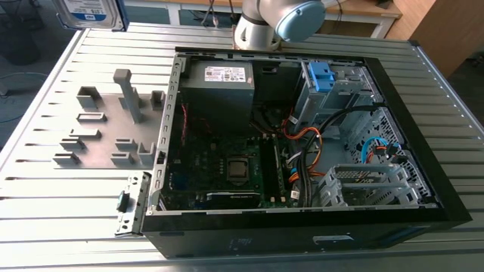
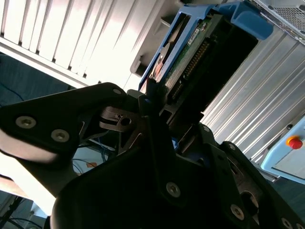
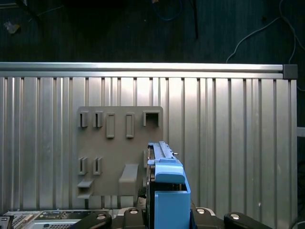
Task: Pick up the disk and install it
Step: 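Pick up the disk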
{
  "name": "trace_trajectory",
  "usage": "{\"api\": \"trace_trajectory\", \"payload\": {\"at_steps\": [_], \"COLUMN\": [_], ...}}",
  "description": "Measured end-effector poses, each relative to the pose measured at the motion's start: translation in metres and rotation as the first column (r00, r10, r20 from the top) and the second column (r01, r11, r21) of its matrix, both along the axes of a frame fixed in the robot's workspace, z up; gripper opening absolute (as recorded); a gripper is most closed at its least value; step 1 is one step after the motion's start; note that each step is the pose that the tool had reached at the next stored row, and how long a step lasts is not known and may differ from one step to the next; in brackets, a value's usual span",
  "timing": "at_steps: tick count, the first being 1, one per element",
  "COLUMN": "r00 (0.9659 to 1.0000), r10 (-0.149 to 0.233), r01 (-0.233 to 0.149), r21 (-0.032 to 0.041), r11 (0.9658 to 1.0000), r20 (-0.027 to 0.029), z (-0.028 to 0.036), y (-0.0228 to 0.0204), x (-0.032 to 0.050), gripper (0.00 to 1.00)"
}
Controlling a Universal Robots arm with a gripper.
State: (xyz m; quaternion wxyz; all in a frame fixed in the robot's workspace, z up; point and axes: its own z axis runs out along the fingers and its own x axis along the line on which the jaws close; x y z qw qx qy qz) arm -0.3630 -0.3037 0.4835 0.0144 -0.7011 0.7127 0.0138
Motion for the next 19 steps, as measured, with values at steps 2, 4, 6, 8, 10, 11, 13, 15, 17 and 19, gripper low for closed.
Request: {"api": "trace_trajectory", "payload": {"at_steps": [2, 4, 6, 8, 10, 11, 13, 15, 17, 19], "r00": [1.0000, 1.0000, 1.0000, 1.0000, 1.0000, 1.0000, 1.0000, 1.0000, 1.0000, 1.0000], "r10": [0.000, 0.000, 0.000, 0.000, 0.000, 0.000, 0.000, 0.000, 0.000, 0.000], "r01": [0.000, 0.000, 0.000, 0.000, 0.000, 0.000, 0.000, 0.000, 0.000, 0.000], "r21": [0.0000, 0.0000, 0.0000, 0.0000, 0.0000, -0.0001, 0.0000, 0.0000, 0.0000, 0.0000], "r11": [1.0000, 1.0000, 1.0000, 1.0000, 1.0000, 1.0000, 1.0000, 1.0000, 1.0000, 1.0000], "r20": [-0.0001, 0.0000, 0.0000, 0.0000, -0.0001, 0.0000, 0.0001, 0.0000, -0.0001, 0.0000], "z": [0.0000, 0.0000, 0.0000, 0.0000, 0.0000, 0.0000, 0.0000, 0.0000, 0.0000, 0.0000], "y": [0.0000, 0.0000, 0.0000, 0.0000, 0.0000, 0.0000, 0.0000, 0.0000, 0.0000, 0.0000], "x": [0.0021, 0.0041, 0.0061, 0.0082, 0.0105, 0.0115, 0.0138, 0.0161, 0.0183, 0.0205], "gripper": [0.36, 0.36, 0.36, 0.36, 0.36, 0.36, 0.36, 0.36, 0.36, 0.36]}}
